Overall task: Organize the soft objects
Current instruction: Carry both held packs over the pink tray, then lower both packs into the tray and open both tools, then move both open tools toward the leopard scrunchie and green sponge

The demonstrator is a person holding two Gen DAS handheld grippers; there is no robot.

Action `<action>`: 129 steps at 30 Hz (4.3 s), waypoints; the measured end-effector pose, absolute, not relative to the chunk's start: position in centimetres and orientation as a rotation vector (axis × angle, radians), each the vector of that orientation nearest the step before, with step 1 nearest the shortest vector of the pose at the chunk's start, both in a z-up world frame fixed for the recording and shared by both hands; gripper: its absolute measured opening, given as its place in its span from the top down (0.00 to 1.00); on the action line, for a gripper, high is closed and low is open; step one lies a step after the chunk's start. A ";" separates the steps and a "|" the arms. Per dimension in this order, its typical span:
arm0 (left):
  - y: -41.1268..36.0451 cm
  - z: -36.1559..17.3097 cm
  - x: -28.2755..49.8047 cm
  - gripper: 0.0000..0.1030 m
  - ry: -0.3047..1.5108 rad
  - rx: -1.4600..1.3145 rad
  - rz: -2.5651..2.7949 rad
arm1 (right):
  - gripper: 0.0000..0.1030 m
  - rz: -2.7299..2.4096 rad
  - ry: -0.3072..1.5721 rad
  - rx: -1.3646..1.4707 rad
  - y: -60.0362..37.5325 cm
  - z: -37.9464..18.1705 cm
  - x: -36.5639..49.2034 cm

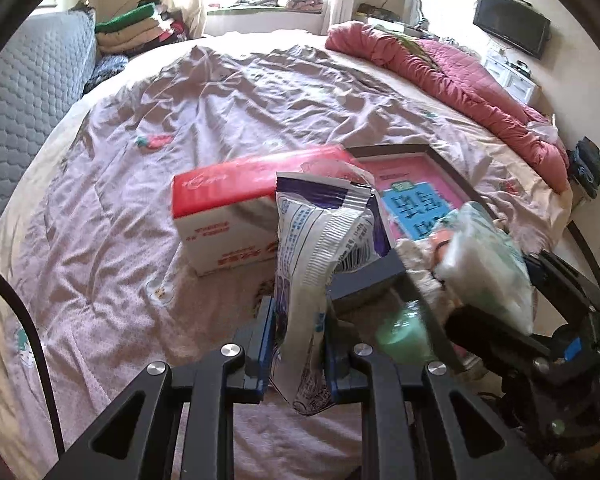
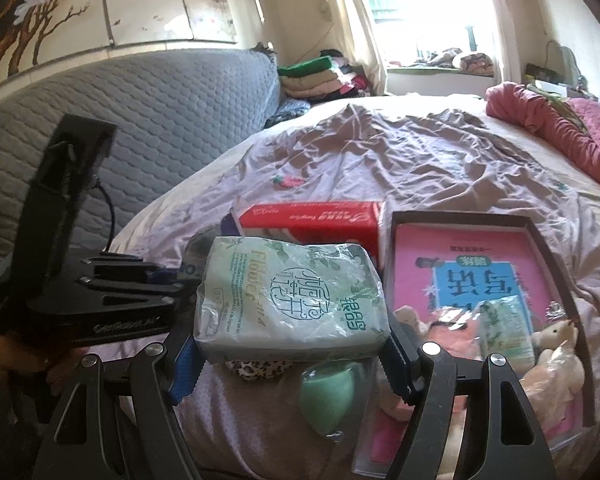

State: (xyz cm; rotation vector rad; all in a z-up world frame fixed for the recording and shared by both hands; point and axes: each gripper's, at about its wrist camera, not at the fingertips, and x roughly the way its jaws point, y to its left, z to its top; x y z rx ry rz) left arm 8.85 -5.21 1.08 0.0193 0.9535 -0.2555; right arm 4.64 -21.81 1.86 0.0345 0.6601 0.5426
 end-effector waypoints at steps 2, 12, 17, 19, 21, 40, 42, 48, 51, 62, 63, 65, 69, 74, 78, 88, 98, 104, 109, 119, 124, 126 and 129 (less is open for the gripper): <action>-6.2 1.6 8.5 0.80 0.942 0.027 -0.265 | 0.26 0.528 0.655 0.046 -22.5 2.1 4.7; -9.4 2.3 7.9 0.80 0.940 0.054 -0.297 | 0.26 0.463 0.636 0.090 -25.6 2.9 4.8; -10.9 2.9 7.2 0.80 0.923 0.070 -0.311 | 0.26 0.438 0.623 0.093 -26.8 3.6 4.7; -11.3 3.2 7.1 0.80 0.918 0.069 -0.319 | 0.26 0.429 0.617 0.095 -27.2 3.8 4.6; -11.8 3.4 6.9 0.80 0.916 0.077 -0.324 | 0.26 0.418 0.607 0.102 -27.8 4.2 4.5; -19.1 0.0 9.6 0.80 1.025 0.107 -0.424 | 0.26 0.219 0.734 0.084 -36.0 0.9 7.0; -19.7 -0.5 10.1 0.80 1.042 0.117 -0.433 | 0.26 0.221 0.754 0.072 -35.9 0.1 7.5; -21.3 -1.8 11.5 0.79 1.079 0.127 -0.448 | 0.26 0.203 0.790 0.046 -36.2 -1.5 8.6; -21.3 -2.4 11.8 0.79 1.099 0.120 -0.448 | 0.26 0.199 0.804 0.047 -36.4 -2.1 9.0; -21.7 -3.1 11.9 0.78 1.114 0.134 -0.441 | 0.25 0.199 0.815 0.035 -36.1 -3.0 9.3; -21.7 -3.1 12.0 0.76 1.114 0.133 -0.441 | 0.25 0.199 0.814 0.035 -36.1 -3.0 9.3; -21.7 -3.2 12.1 0.72 1.121 0.132 -0.437 | 0.25 0.199 0.814 0.029 -36.1 -3.0 9.3; -21.6 -3.2 12.0 0.65 1.113 0.139 -0.436 | 0.24 0.187 0.814 0.008 -35.9 -2.8 9.1; -21.3 -2.9 11.9 0.63 1.109 0.108 -0.444 | 0.22 0.190 0.807 0.019 -36.1 -2.6 9.0; -20.9 -2.2 11.4 0.56 1.090 0.088 -0.456 | 0.20 0.202 0.801 0.039 -36.2 -2.3 8.9; -19.9 -0.6 10.2 0.50 1.047 0.069 -0.469 | 0.19 0.211 0.772 0.044 -36.0 -1.0 8.3; -17.7 1.4 9.0 0.48 0.987 0.088 -0.412 | 0.19 0.229 0.712 0.035 -34.7 1.7 7.1; -15.9 2.6 8.1 0.45 0.954 0.092 -0.385 | 0.19 0.279 0.667 0.016 -32.5 3.7 6.0; -13.2 3.3 7.9 0.44 0.939 0.071 -0.341 | 0.19 0.327 0.660 0.005 -30.7 4.5 5.3; -6.1 2.8 8.5 0.43 0.956 -0.018 -0.230 | 0.19 0.424 0.701 -0.095 -25.4 4.0 4.1; -4.4 1.2 8.9 0.43 0.987 -0.017 -0.188 | 0.18 0.471 0.740 -0.199 -21.9 2.4 3.6; -4.0 0.5 9.0 0.43 0.998 -0.023 -0.187 | 0.18 0.480 0.758 -0.250 -20.7 1.6 3.4; -3.4 -1.1 9.4 0.43 1.036 -0.032 -0.180 | 0.18 0.491 0.769 -0.307 -19.4 0.4 3.0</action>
